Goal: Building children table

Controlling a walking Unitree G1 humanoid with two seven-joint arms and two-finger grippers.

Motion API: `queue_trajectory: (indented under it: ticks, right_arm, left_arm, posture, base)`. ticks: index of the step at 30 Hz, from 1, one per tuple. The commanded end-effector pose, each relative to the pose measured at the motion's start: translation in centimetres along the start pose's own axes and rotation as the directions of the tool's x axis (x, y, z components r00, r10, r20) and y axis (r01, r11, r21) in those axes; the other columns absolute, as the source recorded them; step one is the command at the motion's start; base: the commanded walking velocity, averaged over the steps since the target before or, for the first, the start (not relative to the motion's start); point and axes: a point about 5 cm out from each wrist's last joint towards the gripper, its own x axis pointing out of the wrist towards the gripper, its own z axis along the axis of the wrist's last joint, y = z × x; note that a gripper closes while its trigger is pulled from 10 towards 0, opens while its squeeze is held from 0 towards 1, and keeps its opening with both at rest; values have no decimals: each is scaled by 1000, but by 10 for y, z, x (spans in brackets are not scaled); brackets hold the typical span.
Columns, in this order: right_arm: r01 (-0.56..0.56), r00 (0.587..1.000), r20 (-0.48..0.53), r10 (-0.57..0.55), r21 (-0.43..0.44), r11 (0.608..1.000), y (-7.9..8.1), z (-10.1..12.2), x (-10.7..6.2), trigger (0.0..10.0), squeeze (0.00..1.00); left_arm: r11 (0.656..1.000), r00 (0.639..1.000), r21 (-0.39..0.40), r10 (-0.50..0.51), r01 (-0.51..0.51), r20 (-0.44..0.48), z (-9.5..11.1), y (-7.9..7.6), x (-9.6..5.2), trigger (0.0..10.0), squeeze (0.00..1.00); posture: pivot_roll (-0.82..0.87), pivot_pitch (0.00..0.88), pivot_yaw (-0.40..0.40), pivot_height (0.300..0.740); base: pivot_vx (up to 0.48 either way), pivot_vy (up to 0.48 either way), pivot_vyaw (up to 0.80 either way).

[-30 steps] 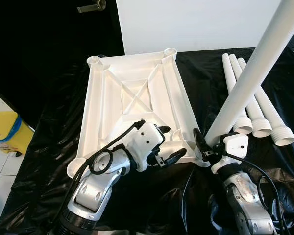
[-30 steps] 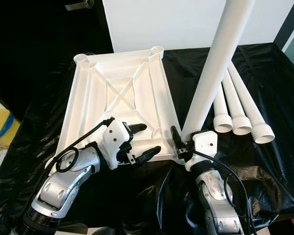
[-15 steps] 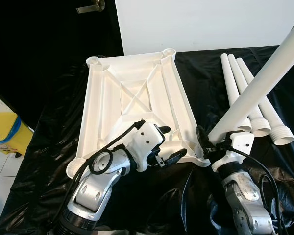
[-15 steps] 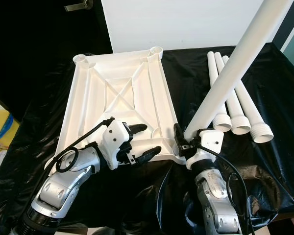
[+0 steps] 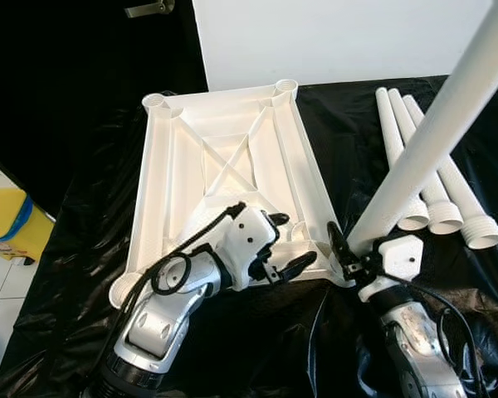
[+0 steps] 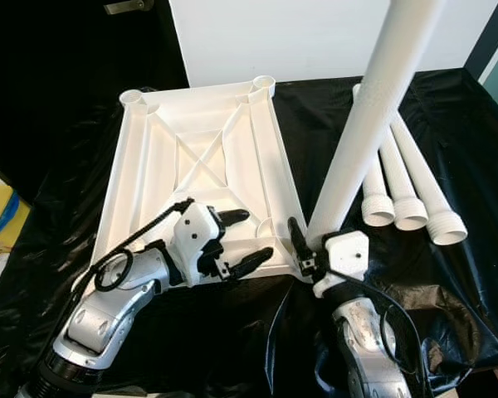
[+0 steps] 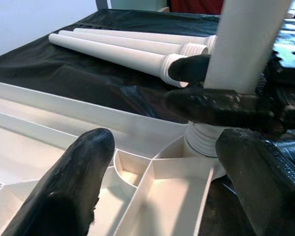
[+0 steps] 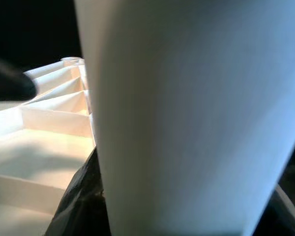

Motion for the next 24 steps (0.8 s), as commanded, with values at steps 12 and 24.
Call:
queue_trajectory:
  ticks: [12,24]
  right_arm:
    - [-93,992,-89,88,-50,994,13,-23,-15,10000,0]
    - [-98,983,-152,100,25,995,3,-36,-19,10000,0]
  left_arm:
    - [1000,1000,-1,-2,2,-22,-3,2,-2,10000,0]
    - [1000,1000,2,-1,1,-22,-3,3,-2,10000,0]
  posture:
    - [-72,141,80,740]
    - [-71,134,80,740]
  base:
    - [0,0,0]
    - [0,0,0]
